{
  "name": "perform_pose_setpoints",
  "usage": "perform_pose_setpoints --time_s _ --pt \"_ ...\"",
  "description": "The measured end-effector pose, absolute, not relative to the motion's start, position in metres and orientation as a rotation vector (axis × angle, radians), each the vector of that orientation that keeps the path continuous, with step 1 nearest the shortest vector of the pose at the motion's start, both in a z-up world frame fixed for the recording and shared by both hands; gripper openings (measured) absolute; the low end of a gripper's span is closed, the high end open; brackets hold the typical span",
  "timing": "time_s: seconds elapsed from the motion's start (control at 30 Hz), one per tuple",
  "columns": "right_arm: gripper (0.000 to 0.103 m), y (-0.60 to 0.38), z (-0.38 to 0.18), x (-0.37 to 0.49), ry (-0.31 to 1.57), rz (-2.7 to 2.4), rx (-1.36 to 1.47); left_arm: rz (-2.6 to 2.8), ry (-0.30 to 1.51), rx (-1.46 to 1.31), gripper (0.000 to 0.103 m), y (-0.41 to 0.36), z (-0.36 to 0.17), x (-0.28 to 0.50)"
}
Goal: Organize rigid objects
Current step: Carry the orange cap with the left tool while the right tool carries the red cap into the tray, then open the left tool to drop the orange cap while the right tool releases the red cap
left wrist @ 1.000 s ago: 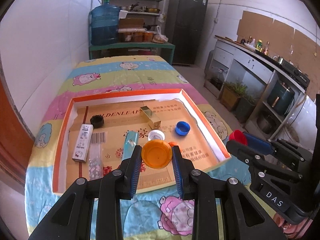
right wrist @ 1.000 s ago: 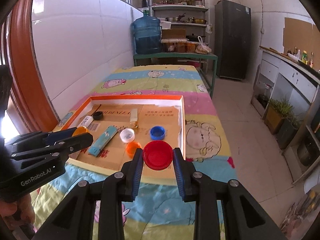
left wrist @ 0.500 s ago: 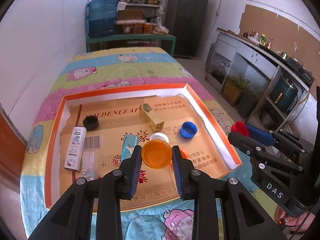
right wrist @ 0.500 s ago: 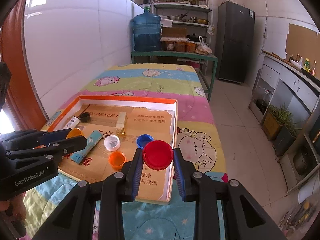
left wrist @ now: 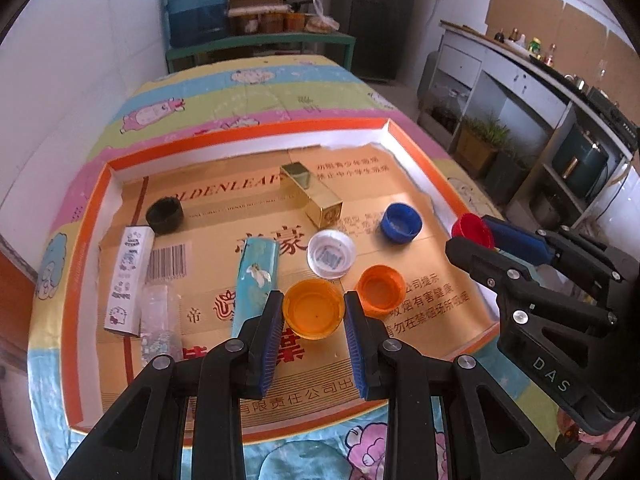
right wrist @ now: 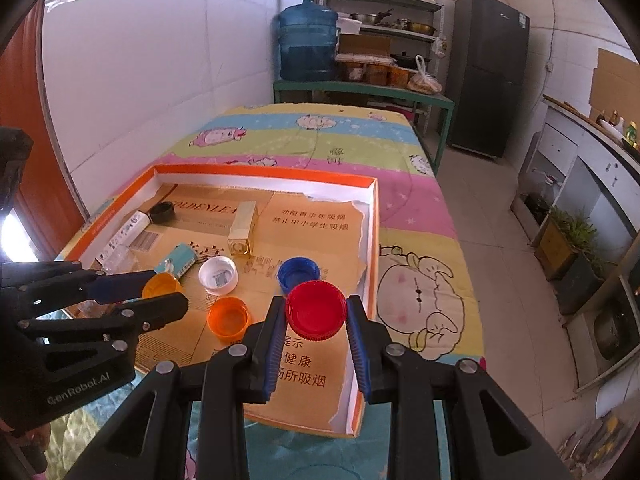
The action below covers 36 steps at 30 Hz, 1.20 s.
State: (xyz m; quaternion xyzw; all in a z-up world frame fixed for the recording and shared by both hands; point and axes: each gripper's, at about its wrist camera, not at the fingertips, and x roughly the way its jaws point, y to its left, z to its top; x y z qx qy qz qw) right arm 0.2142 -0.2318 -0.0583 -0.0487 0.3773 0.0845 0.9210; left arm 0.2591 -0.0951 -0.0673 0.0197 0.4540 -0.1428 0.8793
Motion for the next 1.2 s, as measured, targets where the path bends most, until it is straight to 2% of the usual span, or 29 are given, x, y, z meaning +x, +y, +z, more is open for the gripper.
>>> perform_pose_setpoints --time_s 0.83,0.93,1.0,1.2 --pt "0.030 -0.219 -0.084 0.233 0.875 0.241 -0.140 -0.306 0.937 0.059 0.031 -0.098 -0.079 0.262" --pt "0.030 -0.218 -0.085 0.233 0.876 0.241 -0.149 -0.301 0.935 0.054 0.039 -0.095 -0.079 0.261" --pt "0.030 -0.216 -0.087 0.233 0.878 0.240 -0.156 -0.294 0.933 0.058 0.051 -0.094 -0.079 0.260" --pt "0.031 -0.216 -0.087 0.233 0.872 0.238 -0.155 -0.296 0.928 0.052 0.055 -0.092 -0.079 0.257"
